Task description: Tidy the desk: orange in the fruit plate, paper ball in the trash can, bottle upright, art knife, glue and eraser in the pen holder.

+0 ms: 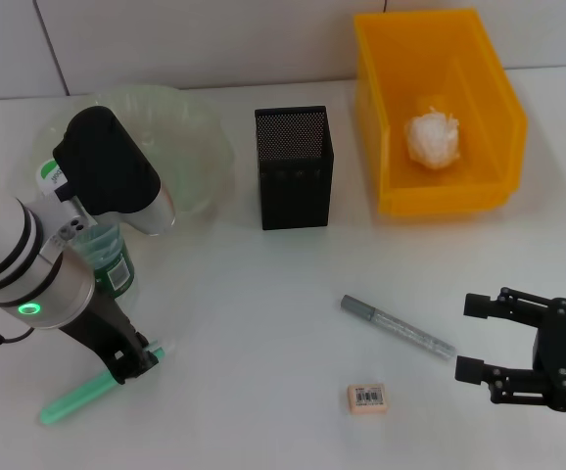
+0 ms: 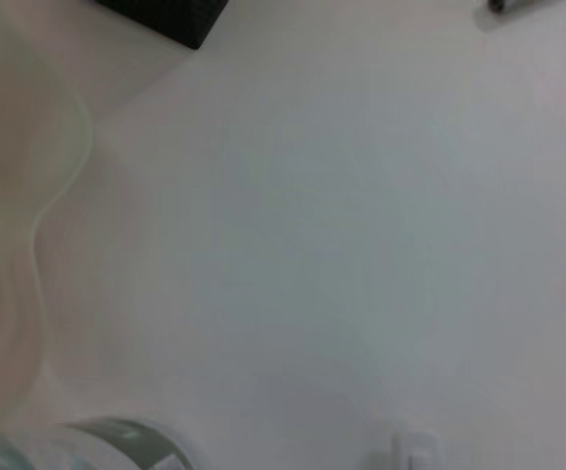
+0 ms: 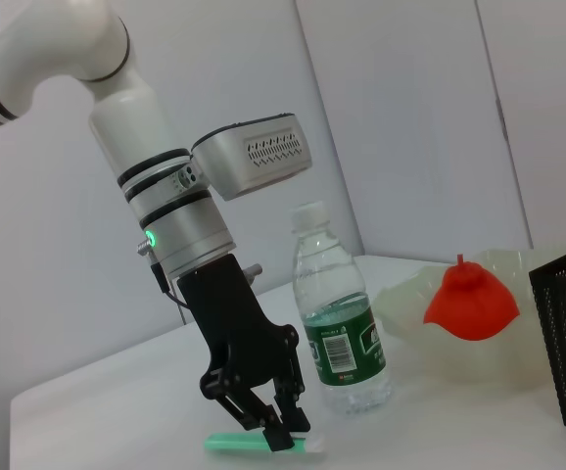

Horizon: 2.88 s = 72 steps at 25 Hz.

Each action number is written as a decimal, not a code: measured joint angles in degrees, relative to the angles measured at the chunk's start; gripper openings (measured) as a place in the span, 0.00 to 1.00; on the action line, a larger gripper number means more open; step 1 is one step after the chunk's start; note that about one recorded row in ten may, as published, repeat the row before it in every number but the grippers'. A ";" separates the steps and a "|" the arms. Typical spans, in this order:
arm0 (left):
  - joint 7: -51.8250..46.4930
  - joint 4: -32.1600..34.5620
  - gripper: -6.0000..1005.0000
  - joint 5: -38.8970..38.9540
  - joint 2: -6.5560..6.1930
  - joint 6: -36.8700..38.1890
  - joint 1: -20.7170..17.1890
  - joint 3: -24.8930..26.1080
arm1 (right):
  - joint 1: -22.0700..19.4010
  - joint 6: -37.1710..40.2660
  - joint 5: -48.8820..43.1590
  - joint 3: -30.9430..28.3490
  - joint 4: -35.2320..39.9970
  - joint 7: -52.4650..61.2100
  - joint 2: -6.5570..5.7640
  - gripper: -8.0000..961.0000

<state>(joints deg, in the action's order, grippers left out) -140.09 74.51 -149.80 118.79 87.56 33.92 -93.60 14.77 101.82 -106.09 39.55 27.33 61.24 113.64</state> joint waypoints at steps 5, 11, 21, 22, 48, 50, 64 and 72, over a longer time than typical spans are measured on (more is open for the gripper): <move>-0.32 1.01 0.19 0.23 0.06 0.97 0.06 0.25 | -0.06 0.05 0.16 -0.02 0.00 0.02 0.00 0.87; -0.42 3.11 0.20 1.51 0.05 2.01 0.02 0.43 | 0.02 0.05 0.44 -0.98 0.00 0.03 -0.07 0.87; 0.13 11.13 0.20 8.84 -0.13 4.71 -0.40 2.85 | -0.34 0.05 0.45 -6.73 0.00 -0.35 0.08 0.87; 0.16 11.88 0.20 9.47 -0.14 4.88 -0.40 3.05 | -0.36 0.05 0.45 -7.13 0.00 -0.36 0.10 0.87; 7.99 15.66 0.20 25.49 -0.10 -9.10 0.05 11.84 | -1.43 0.08 0.41 -11.95 0.00 -0.59 0.26 0.87; 8.89 15.26 0.20 26.50 -0.07 -10.38 0.00 11.71 | -1.49 0.09 0.33 -11.96 0.00 -0.59 0.26 0.87; 16.84 9.15 0.20 37.87 0.04 -23.49 0.56 8.71 | -1.59 0.14 0.09 -11.94 0.00 -0.59 0.26 0.87; 34.92 -4.76 0.20 54.75 0.30 -40.80 2.14 2.00 | -1.76 0.14 0.01 -11.73 0.00 -0.59 0.26 0.87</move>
<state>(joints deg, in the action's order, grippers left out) -105.17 69.74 -95.06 119.09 46.76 36.07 -91.60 13.01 101.96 -106.07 27.82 27.33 60.64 113.90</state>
